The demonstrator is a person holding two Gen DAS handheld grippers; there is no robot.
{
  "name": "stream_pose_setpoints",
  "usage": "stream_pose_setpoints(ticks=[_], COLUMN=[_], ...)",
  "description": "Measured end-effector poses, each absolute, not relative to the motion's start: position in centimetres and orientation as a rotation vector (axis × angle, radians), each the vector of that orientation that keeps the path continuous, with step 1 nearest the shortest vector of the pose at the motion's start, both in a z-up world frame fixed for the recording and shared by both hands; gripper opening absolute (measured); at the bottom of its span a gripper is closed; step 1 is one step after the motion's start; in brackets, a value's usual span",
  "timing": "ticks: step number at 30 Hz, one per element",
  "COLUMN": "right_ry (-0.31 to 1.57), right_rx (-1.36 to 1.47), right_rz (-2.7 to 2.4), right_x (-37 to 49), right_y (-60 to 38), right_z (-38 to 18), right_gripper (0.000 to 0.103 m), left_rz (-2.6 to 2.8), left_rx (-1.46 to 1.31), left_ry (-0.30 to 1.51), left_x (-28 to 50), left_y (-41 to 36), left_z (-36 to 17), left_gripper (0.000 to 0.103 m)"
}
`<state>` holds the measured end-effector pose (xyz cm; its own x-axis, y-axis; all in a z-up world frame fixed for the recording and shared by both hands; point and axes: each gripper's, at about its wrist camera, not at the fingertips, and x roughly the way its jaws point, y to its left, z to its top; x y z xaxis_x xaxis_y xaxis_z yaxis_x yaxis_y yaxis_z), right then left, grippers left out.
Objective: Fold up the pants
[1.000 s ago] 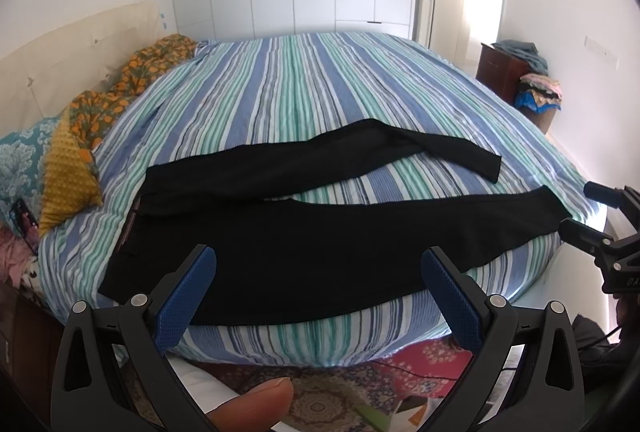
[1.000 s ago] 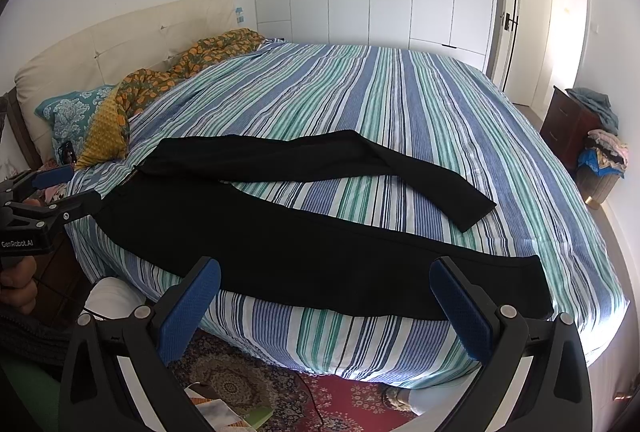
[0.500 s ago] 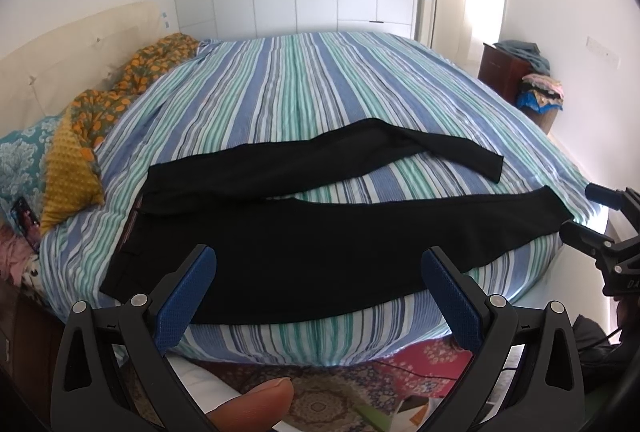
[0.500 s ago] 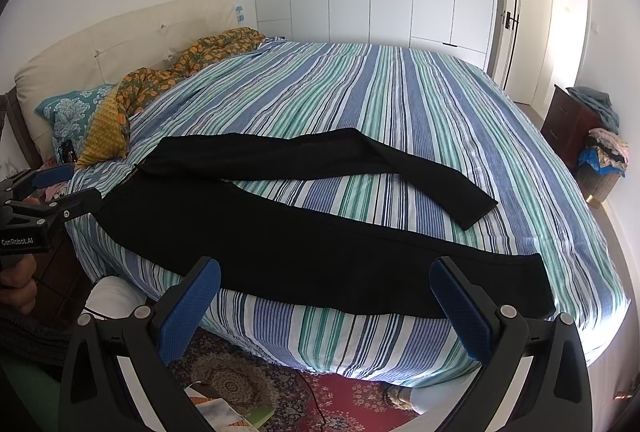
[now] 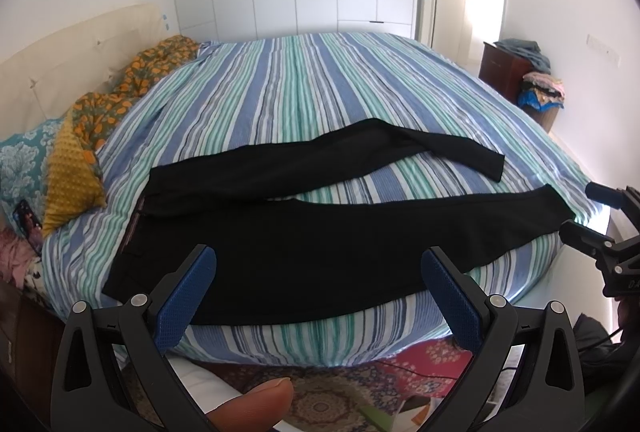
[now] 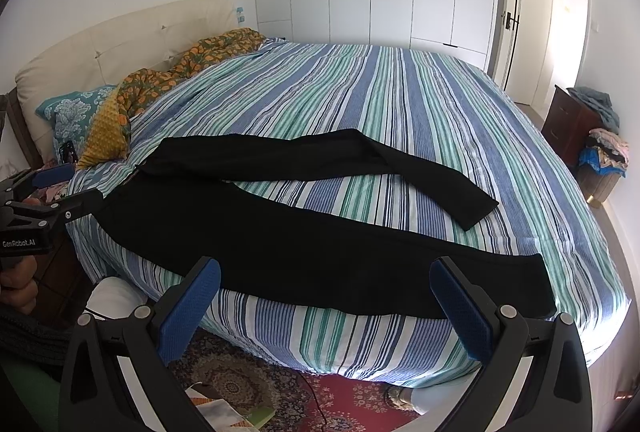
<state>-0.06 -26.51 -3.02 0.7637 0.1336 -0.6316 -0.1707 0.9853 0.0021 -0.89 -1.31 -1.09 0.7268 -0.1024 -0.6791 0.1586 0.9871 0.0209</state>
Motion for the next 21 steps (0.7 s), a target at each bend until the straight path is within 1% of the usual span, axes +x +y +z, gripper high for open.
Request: stream_pose_setpoints(ticks=[21], right_ry=[0.688], right_rx=[-0.048], right_rz=[0.161], right_x=[0.02], right_y=[-26.42], right_z=[-3.30], right_gripper=[0.103], left_rz=[-0.117], left_rx=[0.105], left_ry=[0.757], left_x=[-0.86], left_y=[-2.03], left_z=[-1.70], left_gripper=[0.103])
